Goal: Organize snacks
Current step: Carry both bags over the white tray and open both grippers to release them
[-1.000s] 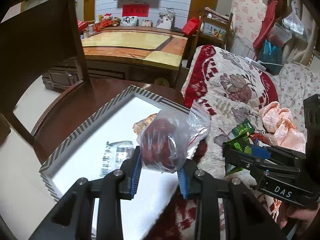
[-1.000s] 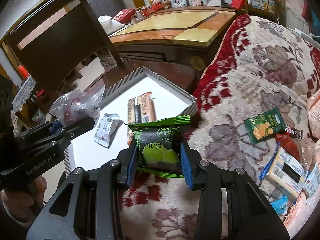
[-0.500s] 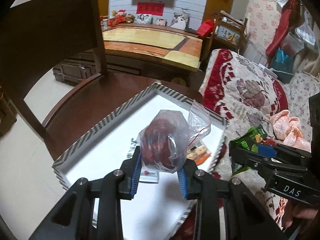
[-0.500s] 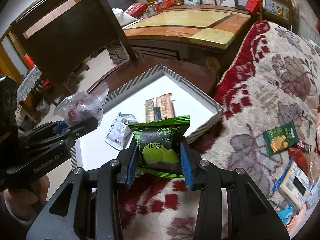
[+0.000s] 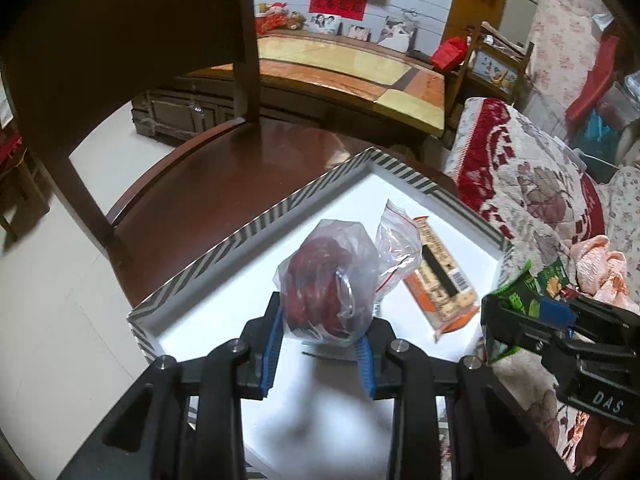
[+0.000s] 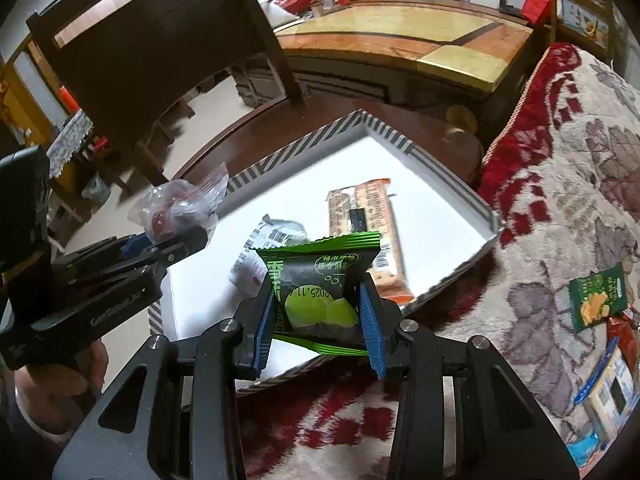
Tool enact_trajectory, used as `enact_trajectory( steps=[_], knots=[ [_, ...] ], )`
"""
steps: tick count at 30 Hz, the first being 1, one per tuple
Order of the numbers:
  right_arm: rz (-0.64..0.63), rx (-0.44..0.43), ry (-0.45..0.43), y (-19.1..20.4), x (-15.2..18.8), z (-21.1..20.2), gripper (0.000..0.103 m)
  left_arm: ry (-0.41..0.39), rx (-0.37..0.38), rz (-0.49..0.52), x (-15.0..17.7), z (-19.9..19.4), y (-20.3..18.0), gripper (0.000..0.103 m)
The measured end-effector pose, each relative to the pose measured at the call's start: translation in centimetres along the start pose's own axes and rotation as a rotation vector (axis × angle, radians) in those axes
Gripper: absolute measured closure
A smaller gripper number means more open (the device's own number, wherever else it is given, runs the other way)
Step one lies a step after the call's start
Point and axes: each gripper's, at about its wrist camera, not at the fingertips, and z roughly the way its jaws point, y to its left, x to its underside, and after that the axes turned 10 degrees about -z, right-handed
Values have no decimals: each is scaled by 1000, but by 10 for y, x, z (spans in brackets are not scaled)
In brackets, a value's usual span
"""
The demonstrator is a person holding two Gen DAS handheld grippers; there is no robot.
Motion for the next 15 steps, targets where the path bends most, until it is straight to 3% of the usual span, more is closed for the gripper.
enact_trajectory(
  steps=[15],
  knots=[
    [-36, -34, 103, 19, 5, 47, 65, 50, -37, -11, 8, 26, 10, 68]
  ],
)
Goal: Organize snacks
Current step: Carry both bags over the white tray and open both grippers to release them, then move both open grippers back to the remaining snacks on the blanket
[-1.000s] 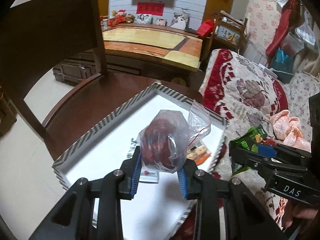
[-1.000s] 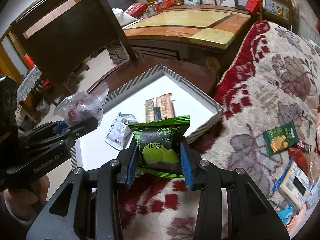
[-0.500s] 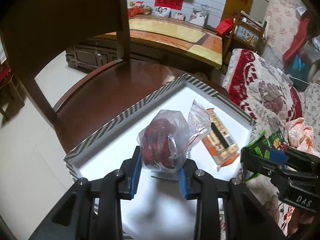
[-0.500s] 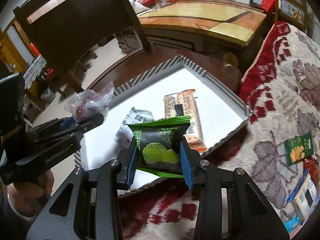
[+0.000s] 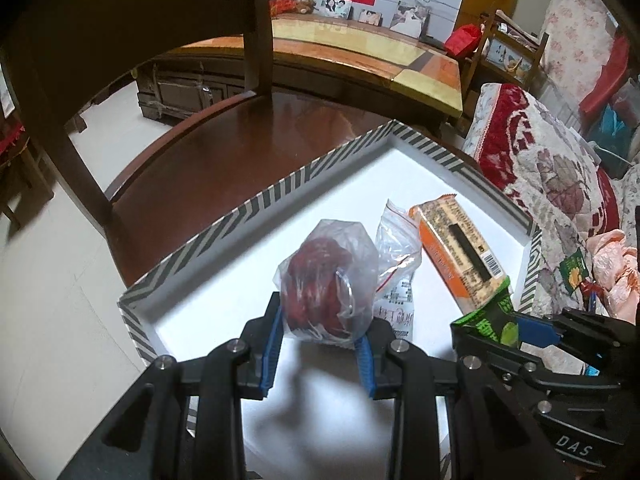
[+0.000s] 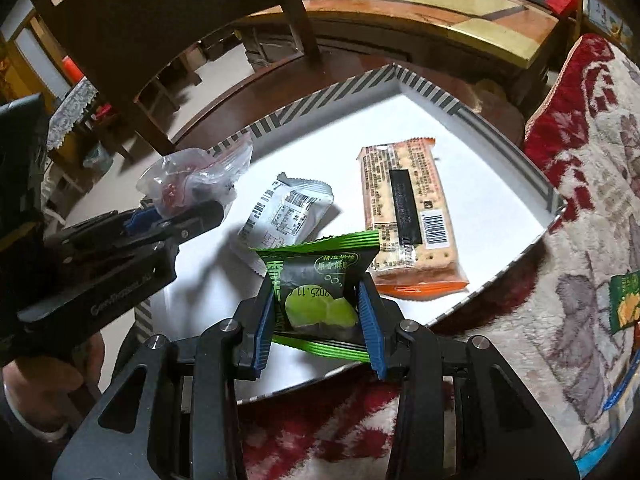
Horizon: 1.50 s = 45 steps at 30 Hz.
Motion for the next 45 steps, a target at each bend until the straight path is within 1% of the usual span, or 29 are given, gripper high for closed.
enact_trajectory(
  steps=[8, 11, 13, 14, 15, 16, 17, 21, 23, 25, 29, 33, 39, 45],
  knots=[
    [-38, 2, 48, 10, -4, 21, 66, 24, -11, -9, 3, 8, 3, 68],
    [-34, 6, 60, 10, -4, 26, 65, 29, -24, -25, 3, 11, 4, 67],
    [-25, 2, 48, 9, -4, 24, 63, 37, -33, -32, 3, 12, 5, 62],
    [-24, 1, 49, 9, -3, 22, 63, 39, -36, -34, 4, 12, 6, 57],
    [-29, 6, 51, 9, -3, 20, 61, 38, -37, -36, 4, 12, 6, 50],
    [-32, 12, 51, 8, -4, 20, 58, 34, -37, -38, 4, 10, 6, 46],
    [-33, 20, 46, 9, -3, 17, 57, 29, -36, -40, 4, 9, 6, 40],
    [2, 7, 4, 6, 2, 1, 57, 12, -47, -35, 5, 3, 4, 36],
    [5, 15, -9, 4, 4, -5, 57, 5, -38, -36, 5, -2, 2, 33],
    [14, 21, -26, 1, 6, -13, 57, -7, -34, -35, 5, -8, -1, 28],
    [59, 8, -66, -6, 15, -31, 57, -32, -7, -18, 4, -22, -13, 21],
    [89, 40, -96, -16, 27, -50, 57, -62, 18, 15, 3, -36, -30, 19],
    [151, 79, -133, -39, 46, -78, 57, -72, 78, 68, 9, -50, -62, 16],
    [213, 135, -155, -65, 74, -107, 57, -47, 132, 130, 22, -53, -99, 14]
  ],
)
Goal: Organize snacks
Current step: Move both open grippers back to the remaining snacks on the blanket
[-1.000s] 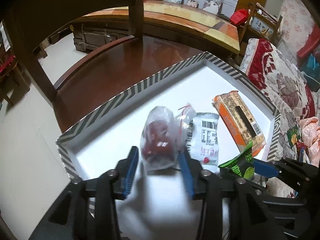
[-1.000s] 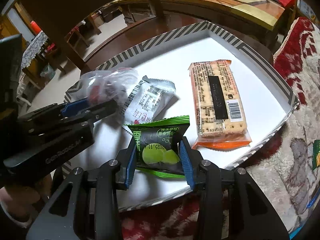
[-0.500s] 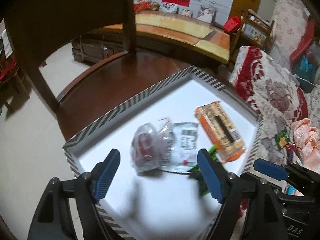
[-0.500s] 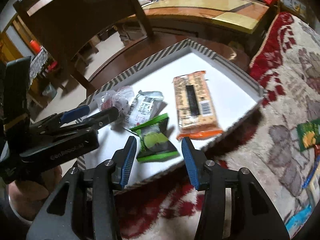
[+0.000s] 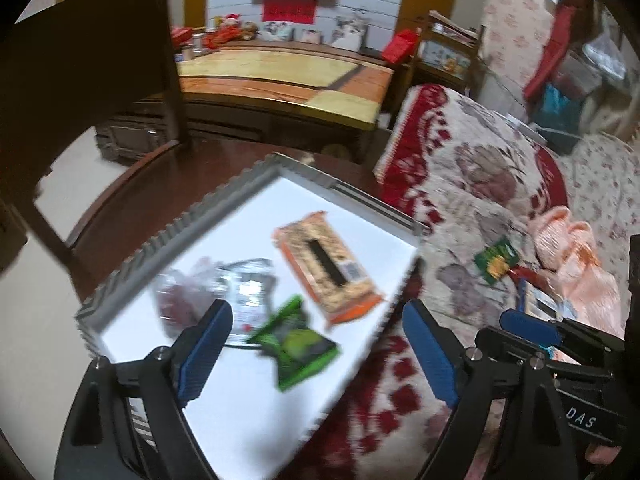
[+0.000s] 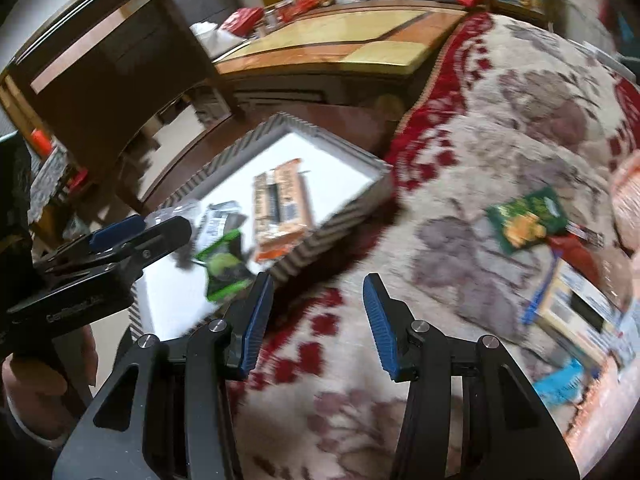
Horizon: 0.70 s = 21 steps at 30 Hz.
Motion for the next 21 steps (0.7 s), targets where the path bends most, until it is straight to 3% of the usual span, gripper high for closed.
enact_trajectory(
  steps=[3, 6, 21],
  knots=[
    [32, 29, -4, -18, 11, -10, 57, 19, 28, 32, 6, 3, -20, 14],
    [75, 55, -3, -37, 24, -21, 47, 33, 49, 73, 10, 4, -41, 14],
    [224, 160, -21, -112, 68, -61, 47, 116, 147, 170, 28, 20, -109, 14]
  ],
)
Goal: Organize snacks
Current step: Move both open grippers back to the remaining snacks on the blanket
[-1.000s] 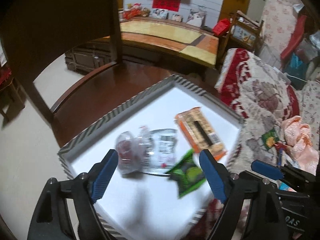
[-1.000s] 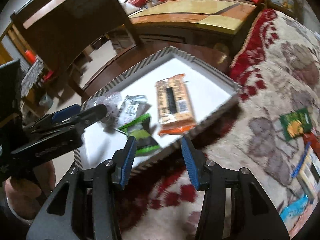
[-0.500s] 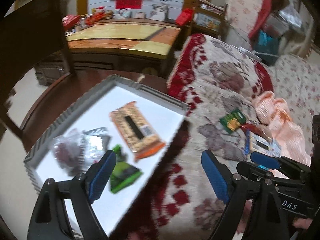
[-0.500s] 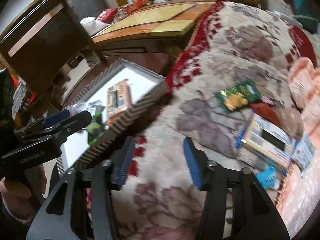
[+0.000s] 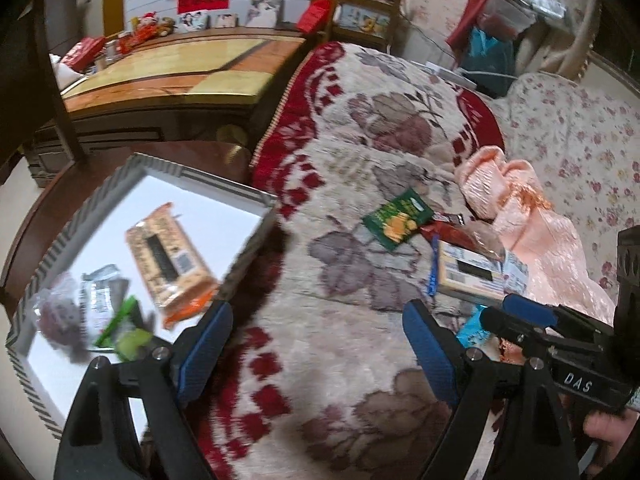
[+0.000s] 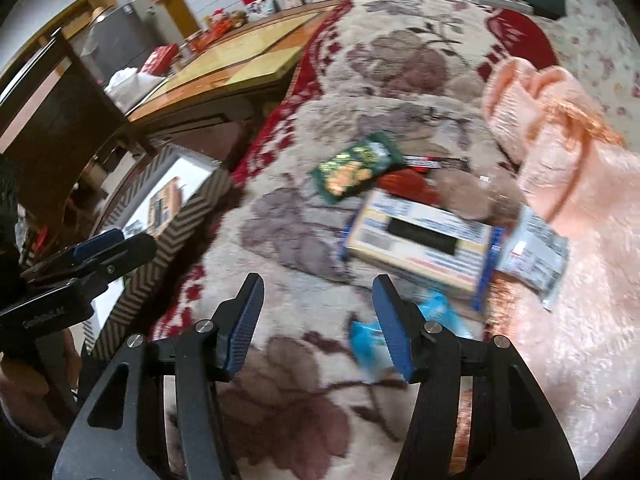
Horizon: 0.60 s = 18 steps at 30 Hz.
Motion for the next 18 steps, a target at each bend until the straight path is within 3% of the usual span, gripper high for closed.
enact_trajectory(
  steps=[9, 18],
  knots=[
    [94, 53, 3, -48, 14, -10, 46, 52, 26, 45, -2, 20, -23, 14],
    [115, 55, -7, -64, 7, -8, 46, 97, 35, 86, -20, 52, -37, 14]
  ],
)
